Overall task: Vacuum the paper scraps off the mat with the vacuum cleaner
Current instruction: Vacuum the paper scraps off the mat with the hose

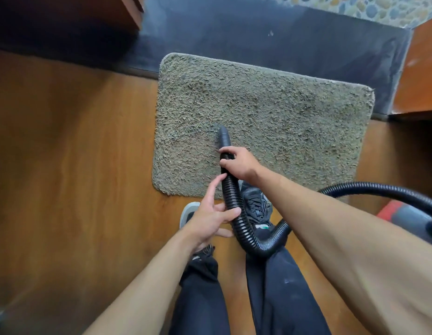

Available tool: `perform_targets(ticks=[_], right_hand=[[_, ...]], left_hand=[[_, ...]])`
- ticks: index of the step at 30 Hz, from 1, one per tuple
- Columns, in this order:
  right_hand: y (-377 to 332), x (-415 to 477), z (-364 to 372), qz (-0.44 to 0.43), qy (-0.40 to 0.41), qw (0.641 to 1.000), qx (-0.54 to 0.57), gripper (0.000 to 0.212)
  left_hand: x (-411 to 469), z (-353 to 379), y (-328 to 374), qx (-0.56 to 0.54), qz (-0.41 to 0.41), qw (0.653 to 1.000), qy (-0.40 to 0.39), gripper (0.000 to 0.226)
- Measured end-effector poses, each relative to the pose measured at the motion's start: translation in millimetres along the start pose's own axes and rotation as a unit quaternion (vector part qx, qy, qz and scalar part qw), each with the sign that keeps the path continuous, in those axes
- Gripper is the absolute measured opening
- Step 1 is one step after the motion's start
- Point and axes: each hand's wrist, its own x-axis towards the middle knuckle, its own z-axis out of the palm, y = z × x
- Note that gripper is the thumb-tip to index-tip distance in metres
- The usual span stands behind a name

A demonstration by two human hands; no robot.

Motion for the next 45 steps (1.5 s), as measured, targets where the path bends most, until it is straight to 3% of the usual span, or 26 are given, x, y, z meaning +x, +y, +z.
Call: perform_targets(ticks=[8,20,29,45], right_hand=[[5,-15,25,0.009,-0.01,1.0,0.026,0.034],[19,-29,83,-0.047,-0.047,0.993,-0.097,0.042],[40,-43,99,-0.057,-0.069,0.991,-0.101,0.043],[149,-74,23,0.039,0.016,0.992,0.121,0.038]], left_hand=[[-14,-12,-22,-0.006,0.002,1.0,-0.009,0.081],[-30,-36,-87,-0.103,0.014,0.995,0.005,0.081],[-40,-40,-123,-0.135,0.007,0.991,-0.006,0.081],[-14,46,-122,0.061,-0.052,0.995,-0.053,0.079]])
